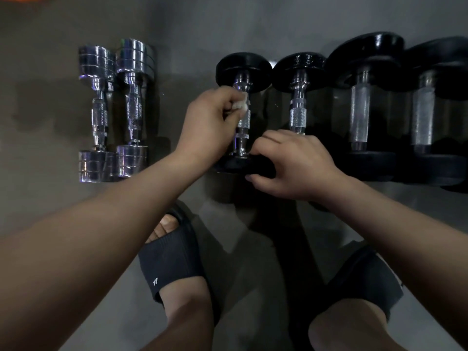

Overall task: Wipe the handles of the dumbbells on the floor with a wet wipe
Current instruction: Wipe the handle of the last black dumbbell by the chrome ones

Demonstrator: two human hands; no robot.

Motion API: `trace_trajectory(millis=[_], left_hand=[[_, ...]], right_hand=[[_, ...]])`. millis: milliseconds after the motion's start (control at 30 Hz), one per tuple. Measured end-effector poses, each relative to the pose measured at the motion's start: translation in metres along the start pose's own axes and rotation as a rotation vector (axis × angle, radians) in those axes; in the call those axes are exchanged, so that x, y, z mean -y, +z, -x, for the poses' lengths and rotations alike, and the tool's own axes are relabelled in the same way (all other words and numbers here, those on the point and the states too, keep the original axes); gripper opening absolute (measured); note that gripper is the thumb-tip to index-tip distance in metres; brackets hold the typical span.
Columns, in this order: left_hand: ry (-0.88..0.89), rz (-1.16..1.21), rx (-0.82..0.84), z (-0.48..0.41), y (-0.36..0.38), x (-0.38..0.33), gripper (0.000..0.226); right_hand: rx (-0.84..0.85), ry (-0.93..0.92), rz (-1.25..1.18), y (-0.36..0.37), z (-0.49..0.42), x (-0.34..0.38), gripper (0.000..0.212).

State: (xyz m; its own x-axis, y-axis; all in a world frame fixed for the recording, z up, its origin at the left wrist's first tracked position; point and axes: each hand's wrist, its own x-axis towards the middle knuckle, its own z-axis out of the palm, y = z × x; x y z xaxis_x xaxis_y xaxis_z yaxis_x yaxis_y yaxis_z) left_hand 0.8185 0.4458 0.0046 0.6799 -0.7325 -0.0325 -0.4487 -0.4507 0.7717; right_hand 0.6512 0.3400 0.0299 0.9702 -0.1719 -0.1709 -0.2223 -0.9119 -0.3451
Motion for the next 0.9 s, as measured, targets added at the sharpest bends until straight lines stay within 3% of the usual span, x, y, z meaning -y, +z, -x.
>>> trace_trajectory(millis=[167, 500, 700, 900], left_hand=[[0.104, -0.113, -0.023, -0.023, 0.001, -0.007, 0.017], [0.334, -0.210, 0.099, -0.021, 0.000, 0.003, 0.027], [0.195, -0.162, 0.080, -0.034, -0.002, -0.003, 0.022], [-0.263, 0.270, 0.039, -0.017, -0.001, 0.006, 0.019]], right_hand=[[-0.019, -0.004, -0.015, 0.000, 0.000, 0.000, 0.042], [-0.013, 0.002, -0.020, 0.000, 0.001, 0.000, 0.041], [-0.001, -0.001, -0.018, -0.001, 0.000, 0.000, 0.043], [-0.010, -0.003, -0.017, -0.001, 0.001, 0.000, 0.043]])
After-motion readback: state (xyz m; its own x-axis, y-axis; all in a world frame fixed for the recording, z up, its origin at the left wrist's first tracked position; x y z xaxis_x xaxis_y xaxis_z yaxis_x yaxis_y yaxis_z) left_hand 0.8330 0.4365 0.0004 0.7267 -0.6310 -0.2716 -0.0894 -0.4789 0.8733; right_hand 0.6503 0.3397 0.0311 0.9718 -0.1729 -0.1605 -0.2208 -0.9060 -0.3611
